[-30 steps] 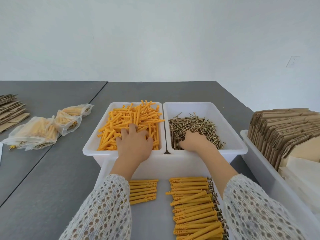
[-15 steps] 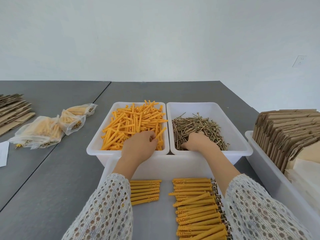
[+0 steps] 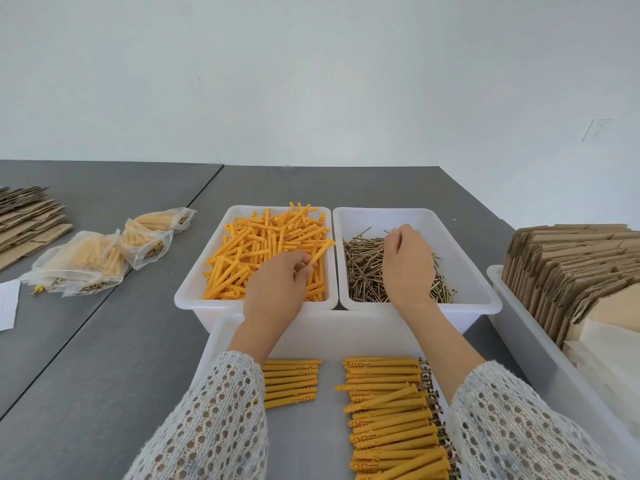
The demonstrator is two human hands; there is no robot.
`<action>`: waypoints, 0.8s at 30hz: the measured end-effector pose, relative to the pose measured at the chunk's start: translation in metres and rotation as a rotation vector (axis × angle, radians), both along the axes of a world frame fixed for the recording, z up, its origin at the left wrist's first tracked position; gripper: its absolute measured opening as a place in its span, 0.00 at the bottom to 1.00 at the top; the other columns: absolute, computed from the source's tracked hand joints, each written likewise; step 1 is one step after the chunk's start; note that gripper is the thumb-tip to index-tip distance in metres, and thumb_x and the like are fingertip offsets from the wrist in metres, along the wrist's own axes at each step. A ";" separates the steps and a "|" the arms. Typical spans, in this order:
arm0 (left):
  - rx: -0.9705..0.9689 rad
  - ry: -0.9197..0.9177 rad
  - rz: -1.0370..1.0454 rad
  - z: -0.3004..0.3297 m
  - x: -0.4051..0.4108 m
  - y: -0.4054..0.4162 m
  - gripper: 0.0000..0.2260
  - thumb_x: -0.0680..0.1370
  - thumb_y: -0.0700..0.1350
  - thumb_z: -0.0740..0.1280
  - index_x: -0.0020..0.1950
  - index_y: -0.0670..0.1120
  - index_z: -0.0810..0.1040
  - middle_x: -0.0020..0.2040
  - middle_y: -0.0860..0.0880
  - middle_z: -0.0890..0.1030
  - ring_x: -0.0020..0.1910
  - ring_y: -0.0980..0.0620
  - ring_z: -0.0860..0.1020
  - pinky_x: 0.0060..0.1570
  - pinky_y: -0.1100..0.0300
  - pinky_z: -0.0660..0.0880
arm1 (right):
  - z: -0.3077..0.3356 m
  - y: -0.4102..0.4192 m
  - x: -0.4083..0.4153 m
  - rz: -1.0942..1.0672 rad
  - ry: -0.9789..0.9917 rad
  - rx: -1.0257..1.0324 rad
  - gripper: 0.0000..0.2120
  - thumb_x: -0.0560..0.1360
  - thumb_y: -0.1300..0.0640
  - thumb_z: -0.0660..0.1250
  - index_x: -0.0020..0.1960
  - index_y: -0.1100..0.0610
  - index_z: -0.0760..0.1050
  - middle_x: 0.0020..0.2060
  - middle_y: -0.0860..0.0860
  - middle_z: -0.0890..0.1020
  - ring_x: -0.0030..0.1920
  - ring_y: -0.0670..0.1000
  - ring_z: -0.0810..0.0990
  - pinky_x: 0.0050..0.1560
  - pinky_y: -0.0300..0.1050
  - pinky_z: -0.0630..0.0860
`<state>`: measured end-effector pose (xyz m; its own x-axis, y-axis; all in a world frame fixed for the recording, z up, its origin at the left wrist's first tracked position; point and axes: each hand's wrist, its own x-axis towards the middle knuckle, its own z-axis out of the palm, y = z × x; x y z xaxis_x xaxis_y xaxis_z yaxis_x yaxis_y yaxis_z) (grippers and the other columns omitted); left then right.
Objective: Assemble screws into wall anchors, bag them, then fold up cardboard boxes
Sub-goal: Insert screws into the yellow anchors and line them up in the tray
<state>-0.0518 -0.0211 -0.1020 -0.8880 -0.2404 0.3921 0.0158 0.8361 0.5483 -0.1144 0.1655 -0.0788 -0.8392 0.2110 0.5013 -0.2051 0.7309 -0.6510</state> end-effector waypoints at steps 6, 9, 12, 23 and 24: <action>0.031 -0.003 -0.016 0.002 0.000 0.001 0.07 0.80 0.49 0.66 0.55 0.58 0.82 0.44 0.62 0.79 0.40 0.64 0.75 0.33 0.64 0.70 | 0.001 -0.006 -0.002 0.066 0.132 -0.278 0.20 0.84 0.56 0.49 0.33 0.51 0.57 0.29 0.47 0.63 0.29 0.46 0.60 0.31 0.42 0.58; 0.026 0.001 -0.034 0.003 0.000 0.002 0.07 0.80 0.49 0.67 0.54 0.59 0.82 0.45 0.61 0.80 0.41 0.60 0.75 0.34 0.64 0.69 | 0.000 -0.008 -0.003 0.067 0.159 -0.263 0.19 0.85 0.55 0.49 0.34 0.52 0.59 0.29 0.46 0.63 0.30 0.46 0.61 0.31 0.42 0.60; 0.019 0.015 -0.049 0.002 0.000 0.002 0.06 0.80 0.48 0.68 0.52 0.58 0.83 0.44 0.60 0.78 0.40 0.59 0.74 0.34 0.63 0.69 | -0.001 -0.008 -0.005 0.065 0.161 -0.258 0.18 0.85 0.55 0.49 0.36 0.55 0.62 0.29 0.47 0.64 0.30 0.46 0.61 0.32 0.42 0.61; -0.009 0.014 -0.080 0.000 -0.002 0.001 0.08 0.80 0.50 0.68 0.57 0.57 0.83 0.48 0.58 0.80 0.49 0.55 0.78 0.41 0.56 0.77 | 0.003 -0.009 0.000 0.065 0.150 -0.318 0.18 0.85 0.55 0.49 0.38 0.58 0.64 0.31 0.49 0.65 0.32 0.48 0.62 0.36 0.46 0.63; -0.010 0.017 -0.078 0.000 -0.002 0.001 0.08 0.80 0.49 0.68 0.57 0.57 0.84 0.48 0.58 0.80 0.49 0.55 0.77 0.41 0.56 0.77 | 0.004 -0.008 0.000 0.061 0.151 -0.333 0.18 0.85 0.56 0.49 0.37 0.57 0.63 0.30 0.48 0.64 0.32 0.47 0.61 0.36 0.45 0.62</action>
<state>-0.0540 -0.0198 -0.1025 -0.8971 -0.1670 0.4091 0.0899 0.8374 0.5392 -0.1141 0.1573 -0.0745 -0.7774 0.3350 0.5324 -0.3536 0.4673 -0.8103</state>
